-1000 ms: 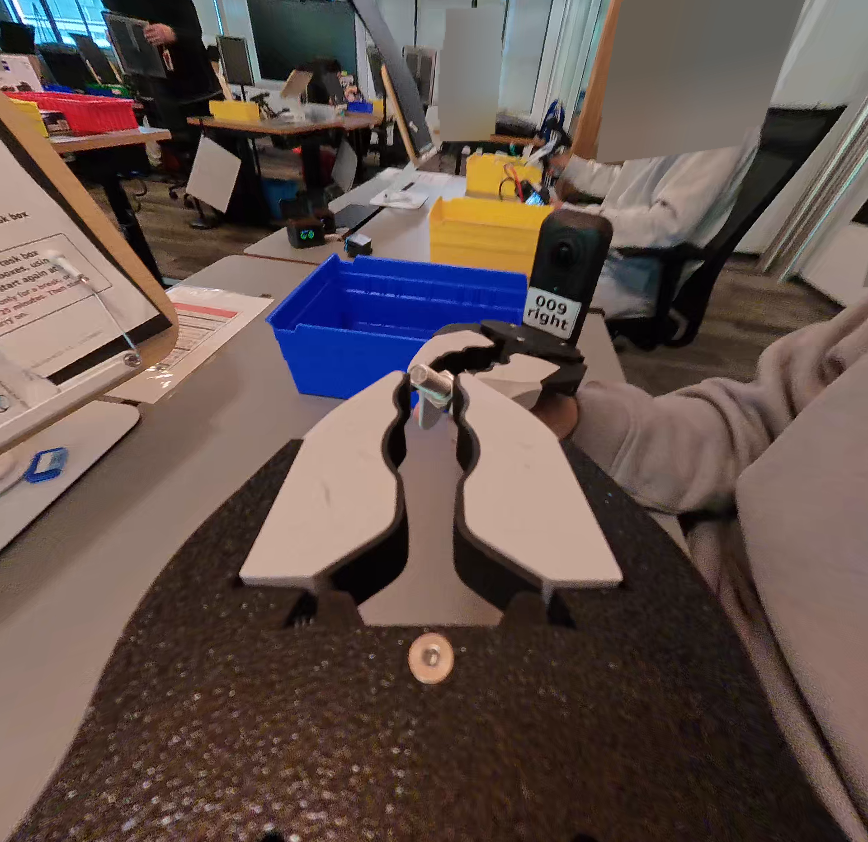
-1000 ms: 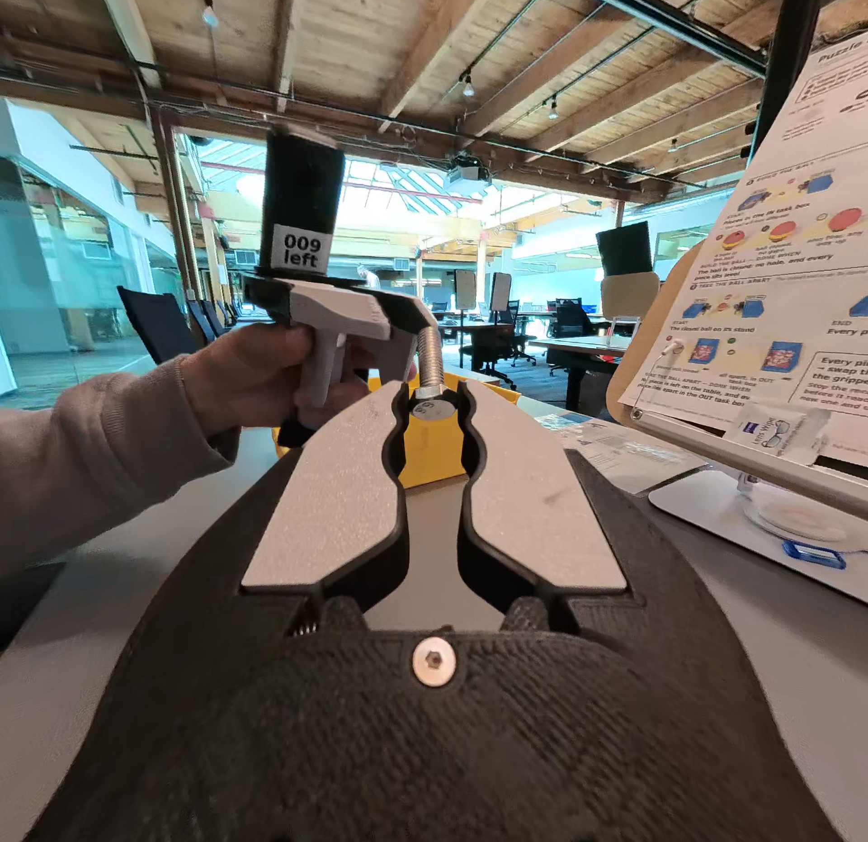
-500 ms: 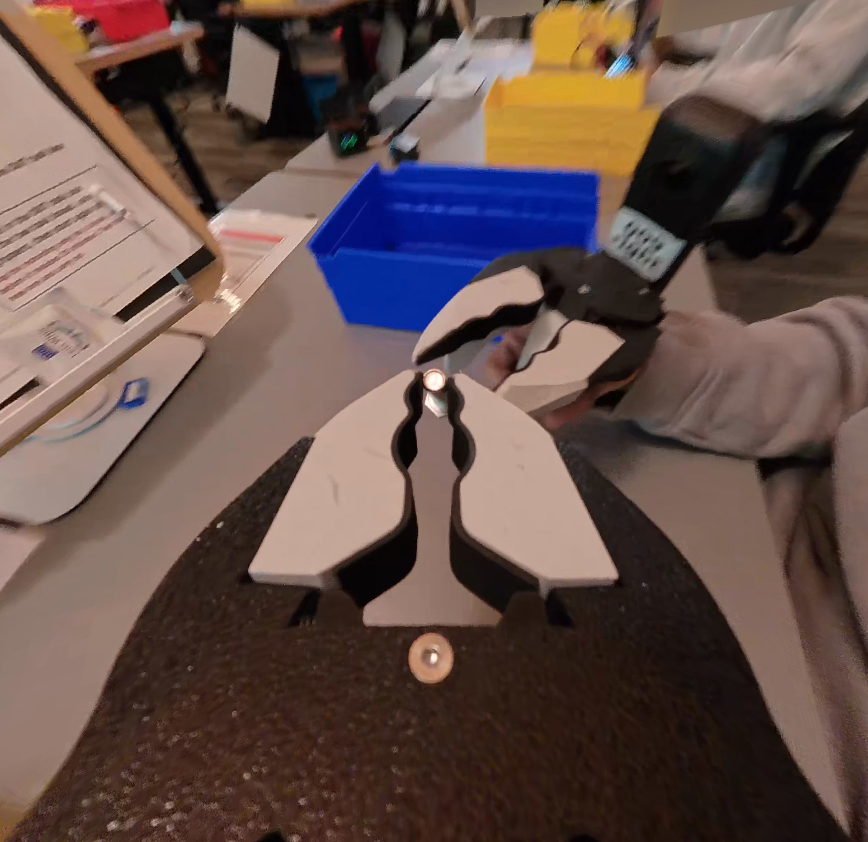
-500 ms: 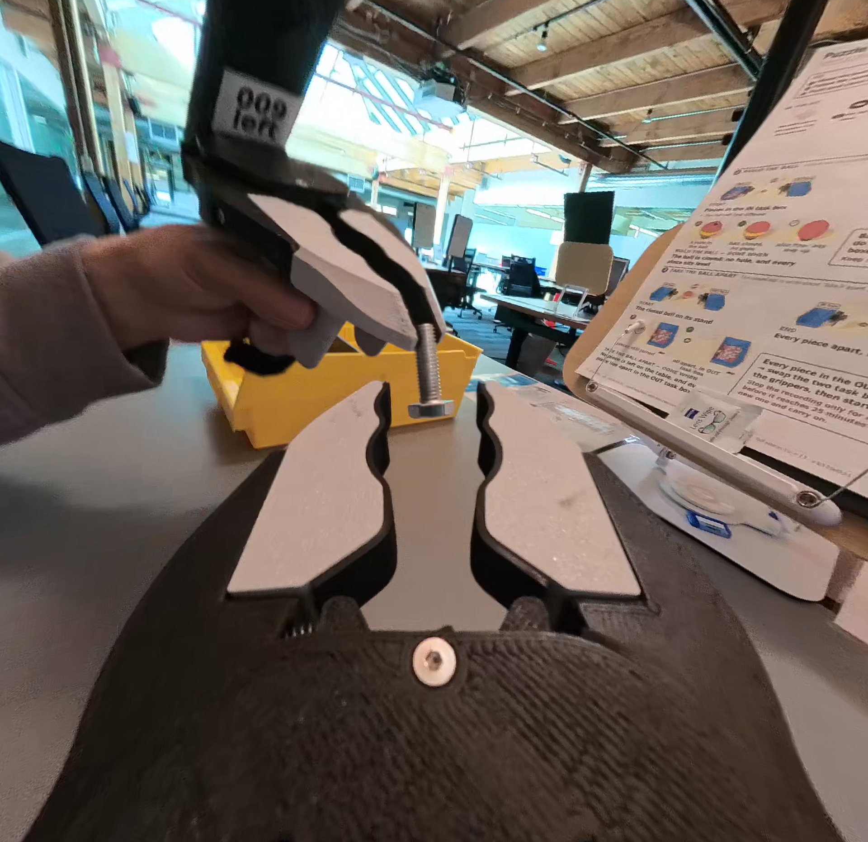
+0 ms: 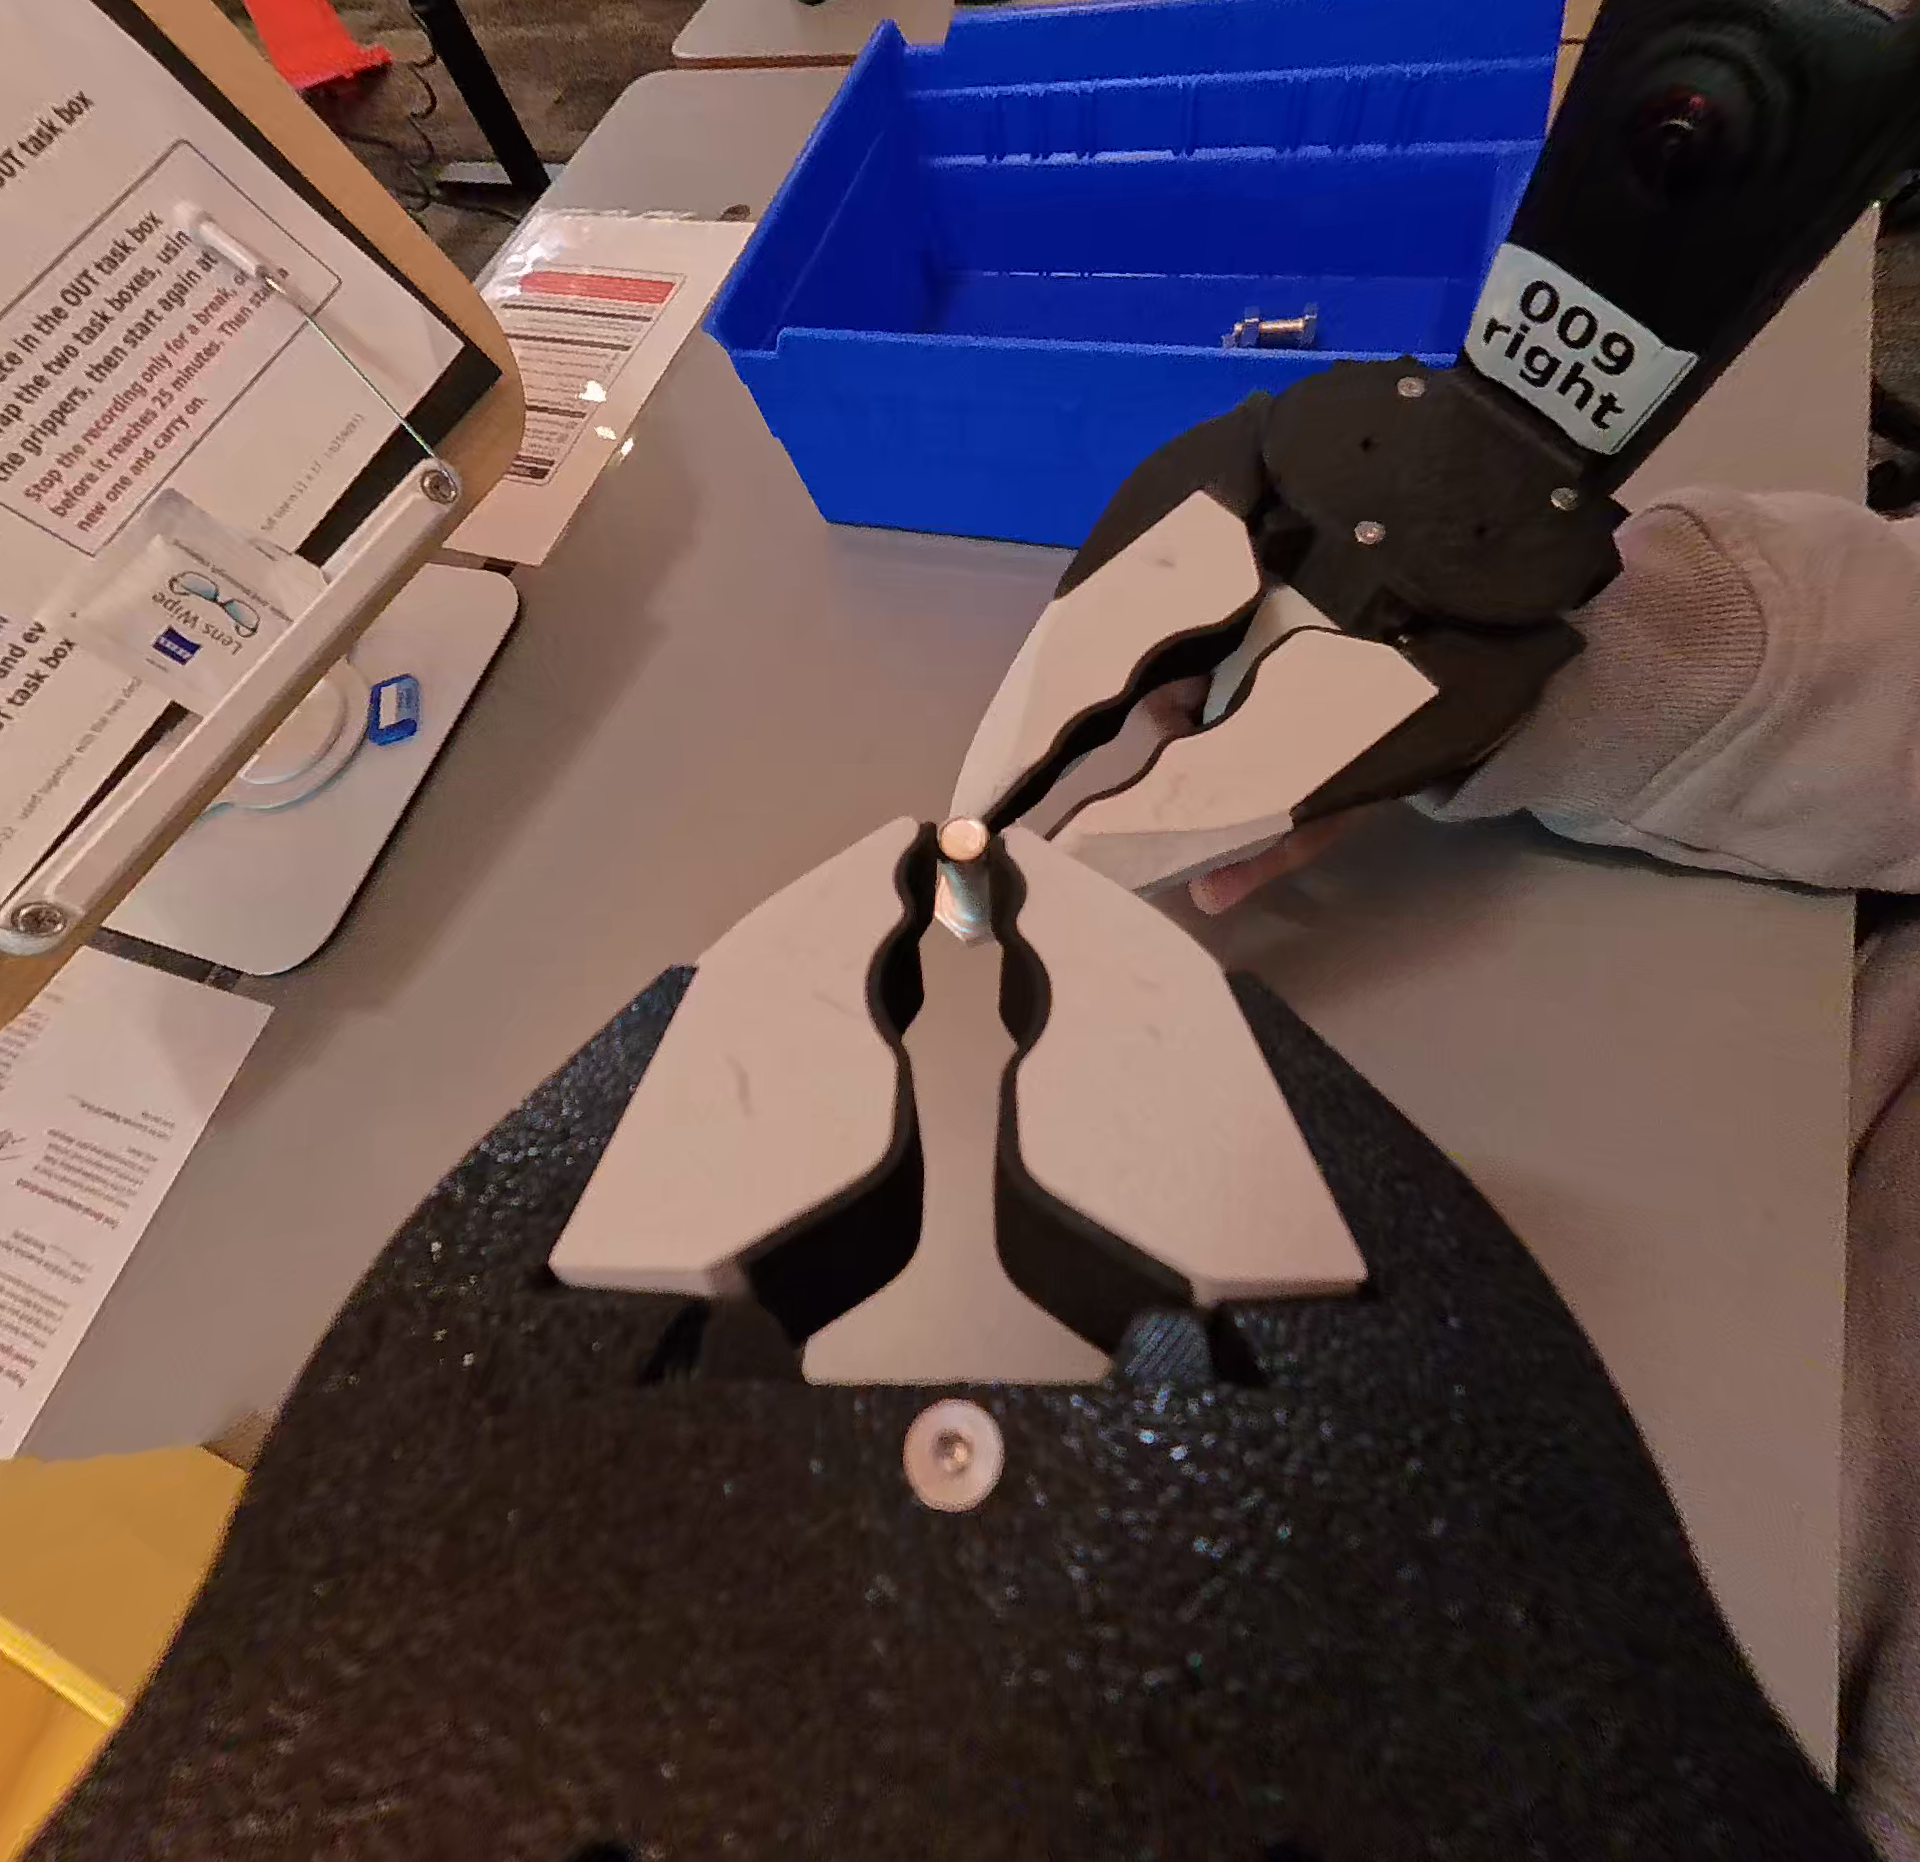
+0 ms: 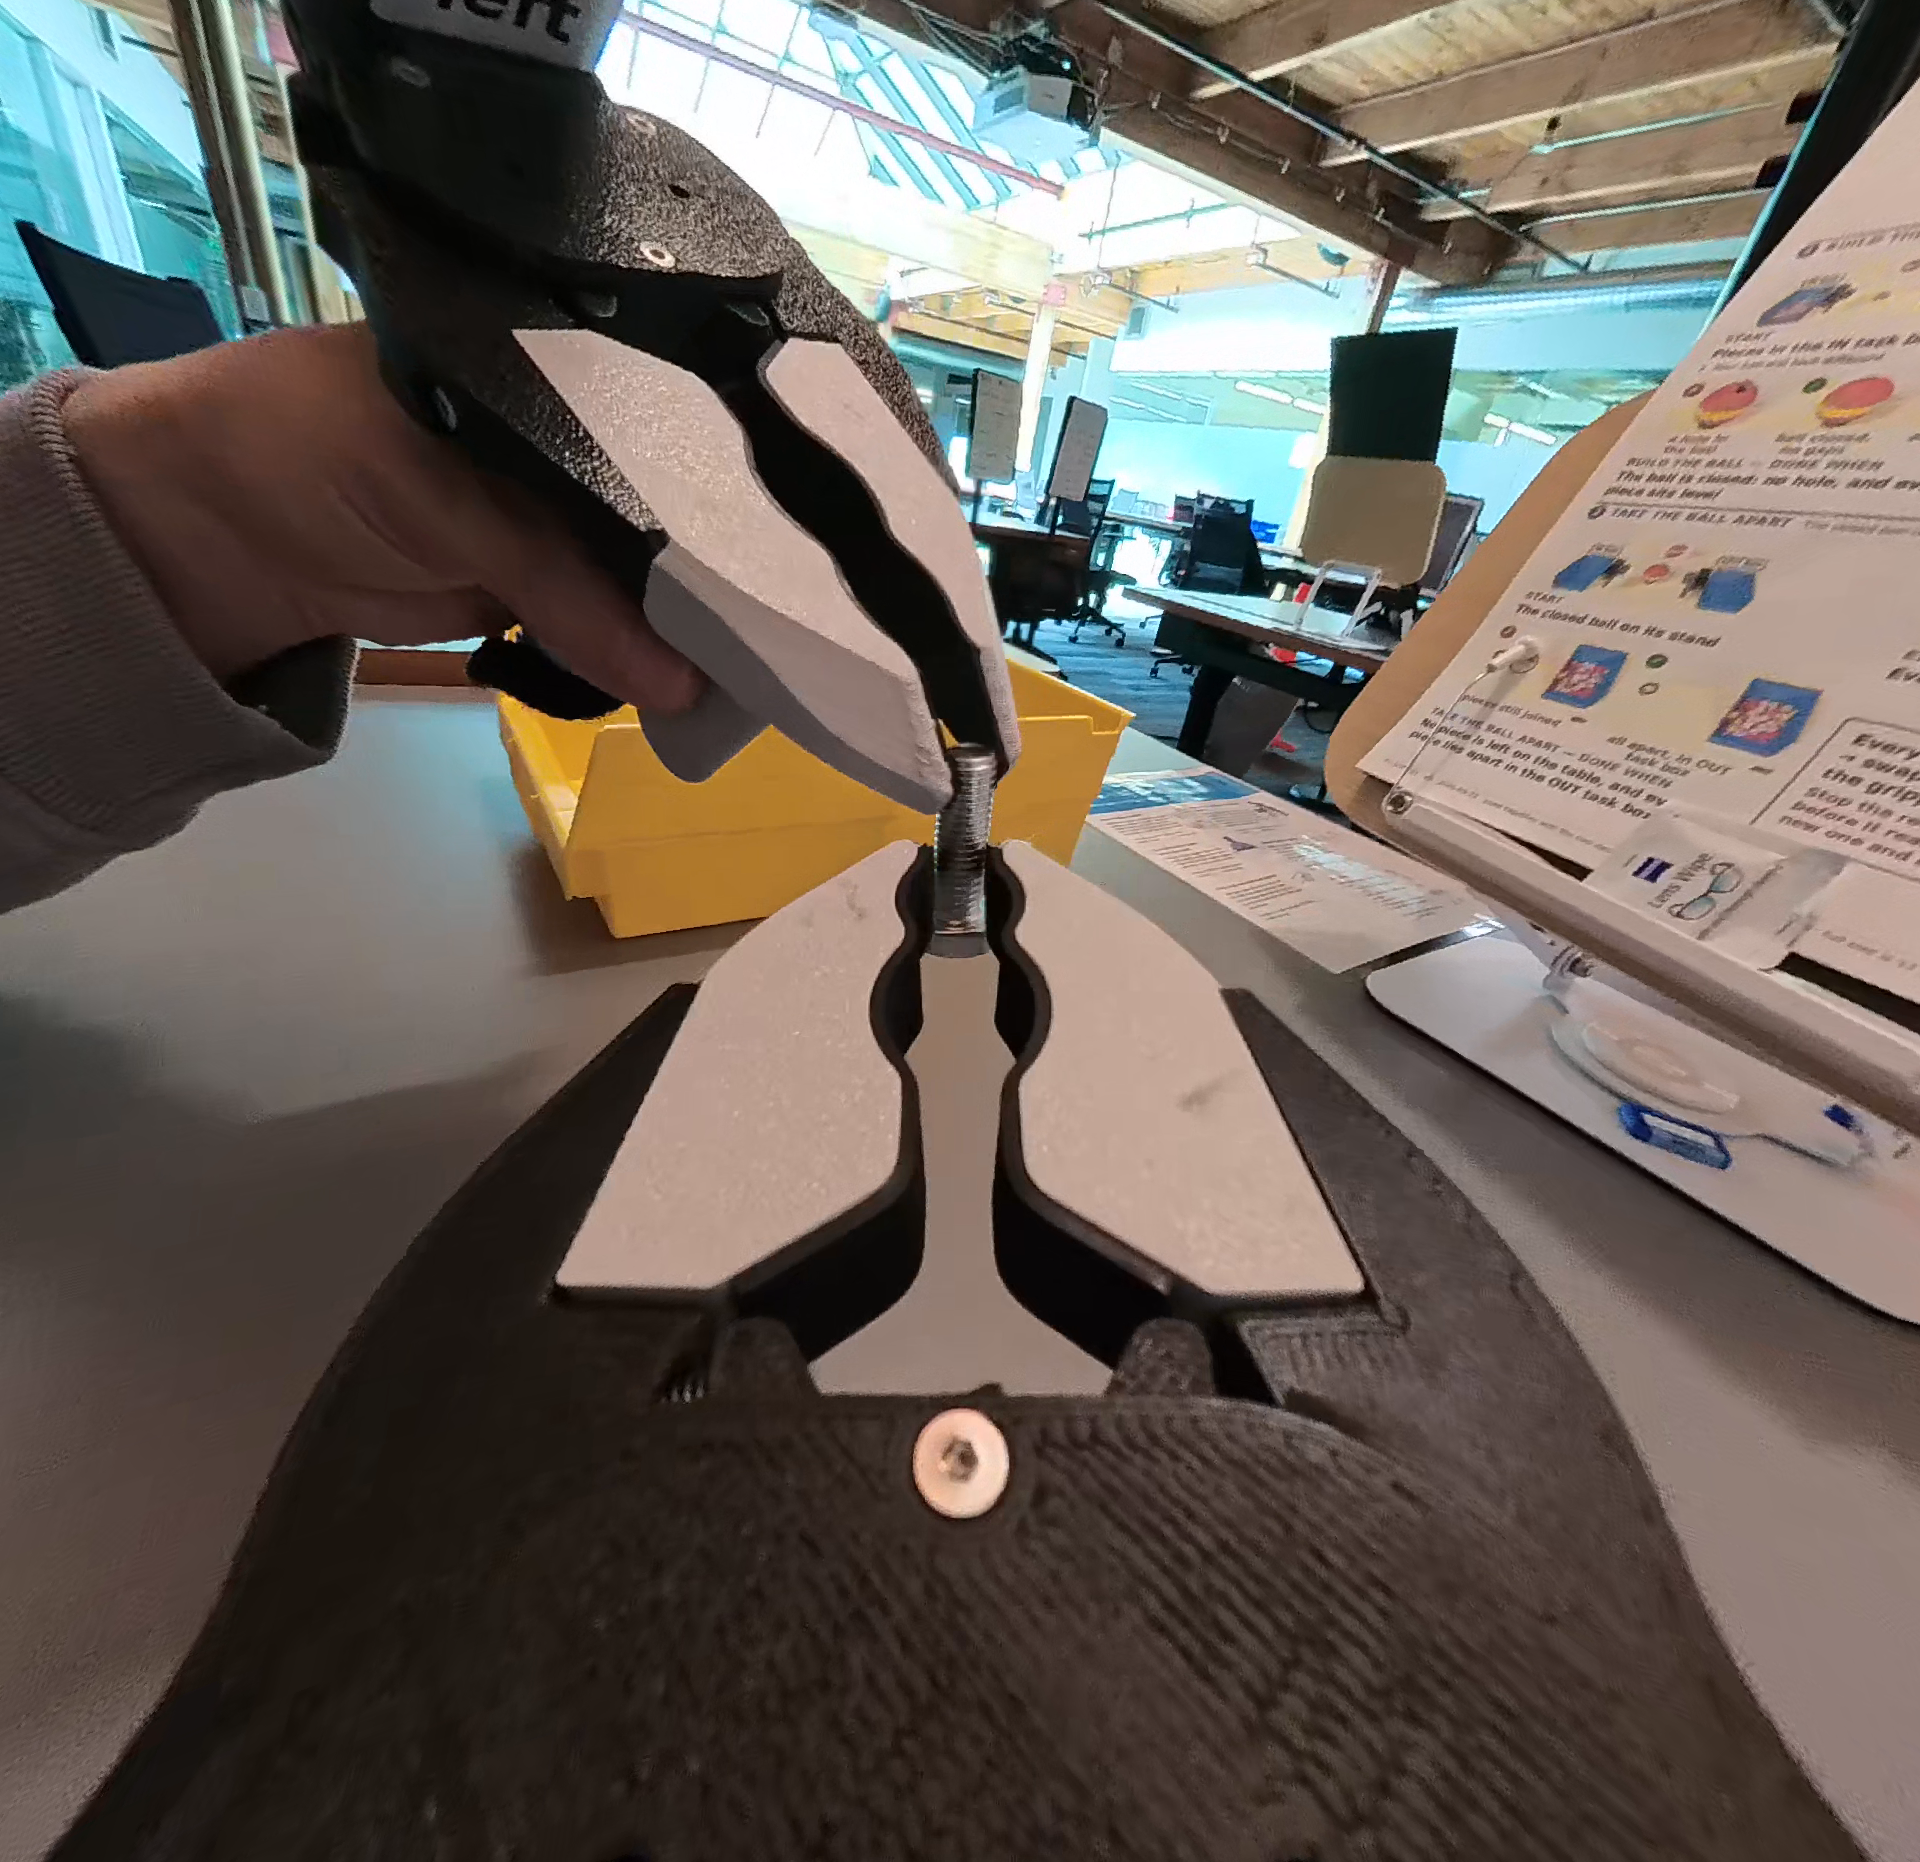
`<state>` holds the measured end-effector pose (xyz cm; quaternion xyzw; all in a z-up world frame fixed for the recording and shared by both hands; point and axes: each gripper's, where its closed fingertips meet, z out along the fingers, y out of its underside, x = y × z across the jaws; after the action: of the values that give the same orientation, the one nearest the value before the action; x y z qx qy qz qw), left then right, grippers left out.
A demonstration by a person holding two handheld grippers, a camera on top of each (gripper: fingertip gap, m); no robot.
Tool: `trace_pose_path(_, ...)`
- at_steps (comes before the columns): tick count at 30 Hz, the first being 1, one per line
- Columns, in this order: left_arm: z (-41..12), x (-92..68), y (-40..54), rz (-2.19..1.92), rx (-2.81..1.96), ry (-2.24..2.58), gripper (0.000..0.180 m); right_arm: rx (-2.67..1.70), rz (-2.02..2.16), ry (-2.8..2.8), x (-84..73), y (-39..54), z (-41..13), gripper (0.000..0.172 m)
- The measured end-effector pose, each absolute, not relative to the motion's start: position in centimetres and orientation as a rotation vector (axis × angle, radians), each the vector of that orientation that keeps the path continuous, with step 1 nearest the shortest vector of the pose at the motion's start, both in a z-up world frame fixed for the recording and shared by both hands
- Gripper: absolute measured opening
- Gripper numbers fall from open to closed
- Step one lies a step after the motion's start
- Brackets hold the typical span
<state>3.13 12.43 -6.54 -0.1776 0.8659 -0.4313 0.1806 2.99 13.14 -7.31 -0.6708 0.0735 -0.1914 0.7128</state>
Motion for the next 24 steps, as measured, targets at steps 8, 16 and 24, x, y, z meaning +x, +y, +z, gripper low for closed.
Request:
trace_pose_path(8, -6.4, 2.8, 12.3, -1.299, -0.527, 2.461, 0.009, -1.496, -0.417, 0.153, 2.9, 13.6, -7.7, 0.009)
trace_pose_path(16, -6.2, 2.9, 12.3, -1.286, -0.517, 2.431, 0.009, -1.495, -0.351, 0.211, 3.0, 13.5, -7.7, 0.009)
trace_pose_path(24, -2.7, 4.3, 18.4, -1.218, -0.678, 2.225, 0.026, -1.443, -0.367, 0.277, 3.9, 12.1, -7.1, 0.009)
